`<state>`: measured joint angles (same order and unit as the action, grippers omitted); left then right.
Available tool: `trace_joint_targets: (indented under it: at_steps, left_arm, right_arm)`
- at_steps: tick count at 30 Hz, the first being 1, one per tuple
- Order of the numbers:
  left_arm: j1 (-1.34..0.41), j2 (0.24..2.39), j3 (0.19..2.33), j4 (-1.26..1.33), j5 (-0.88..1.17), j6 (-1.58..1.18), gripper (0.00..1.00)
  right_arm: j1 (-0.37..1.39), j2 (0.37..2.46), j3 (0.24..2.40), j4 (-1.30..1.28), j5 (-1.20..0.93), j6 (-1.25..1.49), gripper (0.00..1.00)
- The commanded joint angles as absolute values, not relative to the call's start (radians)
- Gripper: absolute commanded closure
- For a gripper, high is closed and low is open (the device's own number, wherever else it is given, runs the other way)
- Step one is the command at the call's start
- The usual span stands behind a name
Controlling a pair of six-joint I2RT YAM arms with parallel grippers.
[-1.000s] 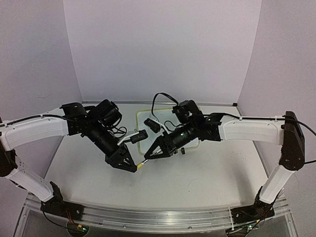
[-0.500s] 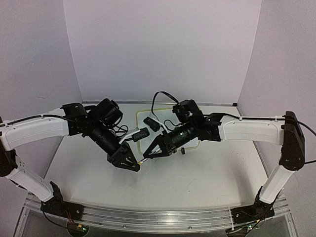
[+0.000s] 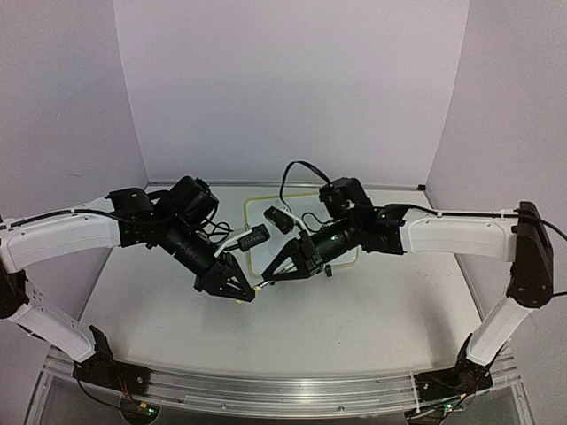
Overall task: Write a sentence on the whiteboard
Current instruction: Open the pen cap from the whiteboard marker, then place the pen cap at the center of the board.
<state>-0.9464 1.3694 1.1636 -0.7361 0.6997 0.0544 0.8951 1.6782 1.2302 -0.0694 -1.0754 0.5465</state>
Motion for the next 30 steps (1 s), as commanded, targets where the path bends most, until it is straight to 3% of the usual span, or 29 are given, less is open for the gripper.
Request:
trace_joint_targets:
  at_steps: [1, 12, 16, 21, 25, 30]
  left_arm:
    - [-0.954, 1.361, 1.186, -0.847, 0.703, 0.139, 1.0]
    - [-0.955, 1.343, 1.162, -0.853, 0.652, 0.158, 1.0]
    - [-0.952, 1.306, 1.12, -0.806, 0.52, 0.082, 1.0]
    - [-0.905, 1.294, 1.049, -0.693, 0.202, -0.155, 1.0]
    - [-0.808, 1.299, 0.955, -0.567, 0.138, -0.36, 1.0]
    - [-0.759, 1.336, 0.881, -0.462, 0.03, -0.478, 1.0]
  right_arm:
    - [0.778, 1.555, 1.186, -0.064, -1.144, 0.537, 1.0]
    - [0.638, 1.485, 1.217, -0.292, -1.179, 0.378, 1.0]
    - [0.621, 1.461, 1.225, -0.334, -1.125, 0.354, 1.0]
    - [0.62, 1.409, 1.202, -0.326, -0.958, 0.372, 1.0]
    - [0.621, 1.333, 1.151, -0.295, -0.724, 0.414, 1.0]
    - [0.621, 1.209, 1.045, -0.181, -0.595, 0.486, 1.0]
